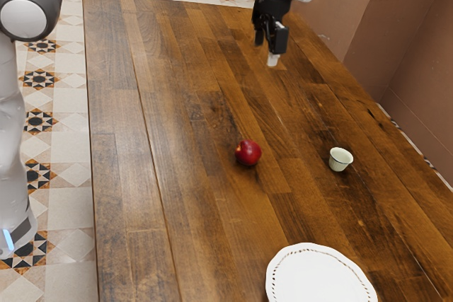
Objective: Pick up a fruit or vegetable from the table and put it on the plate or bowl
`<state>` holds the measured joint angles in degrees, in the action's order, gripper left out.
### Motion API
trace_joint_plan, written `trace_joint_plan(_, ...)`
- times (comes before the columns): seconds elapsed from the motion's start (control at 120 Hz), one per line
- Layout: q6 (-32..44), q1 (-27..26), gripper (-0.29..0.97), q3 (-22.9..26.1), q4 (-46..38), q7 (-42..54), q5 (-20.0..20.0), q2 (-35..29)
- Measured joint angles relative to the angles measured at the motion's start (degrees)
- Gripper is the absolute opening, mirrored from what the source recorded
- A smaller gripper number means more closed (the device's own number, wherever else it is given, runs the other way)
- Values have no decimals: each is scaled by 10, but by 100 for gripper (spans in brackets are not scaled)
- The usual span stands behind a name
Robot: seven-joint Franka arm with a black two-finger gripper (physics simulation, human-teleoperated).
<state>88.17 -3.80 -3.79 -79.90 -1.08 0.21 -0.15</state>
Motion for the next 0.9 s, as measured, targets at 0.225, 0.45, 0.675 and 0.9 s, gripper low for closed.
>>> trace_joint_plan(0.225, -29, 6, 68, 6, 110, -8, 0, -2)
trace_joint_plan(0.45, -95, 34, 68, 57, 153, -12, 0, 30)
trace_joint_plan(0.675, -82, 108, 68, 58, 151, -15, 0, 106)
trace_joint_plan(0.9, -54, 102, 68, 60, 108, -13, 6, 98)
